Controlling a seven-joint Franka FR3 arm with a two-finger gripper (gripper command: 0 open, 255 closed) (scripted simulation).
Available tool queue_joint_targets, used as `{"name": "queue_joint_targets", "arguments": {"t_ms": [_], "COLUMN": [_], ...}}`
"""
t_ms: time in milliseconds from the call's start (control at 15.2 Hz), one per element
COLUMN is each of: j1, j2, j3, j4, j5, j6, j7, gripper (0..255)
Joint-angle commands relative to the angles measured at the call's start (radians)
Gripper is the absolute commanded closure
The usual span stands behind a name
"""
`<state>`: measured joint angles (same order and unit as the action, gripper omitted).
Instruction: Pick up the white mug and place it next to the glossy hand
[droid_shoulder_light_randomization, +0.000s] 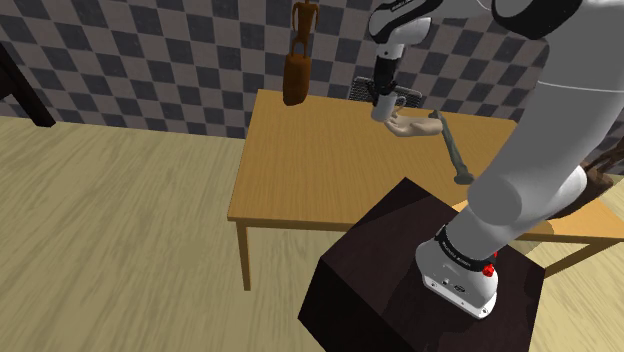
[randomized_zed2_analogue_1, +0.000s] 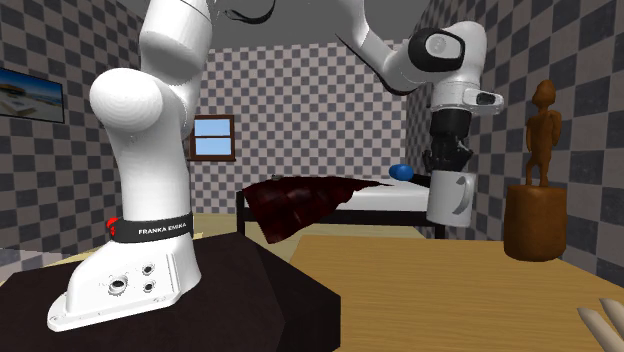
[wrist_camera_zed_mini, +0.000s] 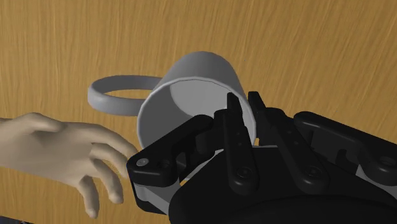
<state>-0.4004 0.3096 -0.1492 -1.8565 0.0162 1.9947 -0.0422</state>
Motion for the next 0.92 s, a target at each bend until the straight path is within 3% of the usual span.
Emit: {"name": "queue_joint_targets", "arguments": {"t_ms": [0,330,858], "j1": [-0.028,-0.096,-0.1], "j2": [0.02,0.081,0.133], "j3": [-0.015,-0.046,-0.041], "j4": [0.021,0.11,0.074], "j5": [0.001,0.006,0.016], "j6": [-0.001,-0.027,0.061], "j7": [-0.043,-0.141,-0.143], "gripper": [255,255,255]}}
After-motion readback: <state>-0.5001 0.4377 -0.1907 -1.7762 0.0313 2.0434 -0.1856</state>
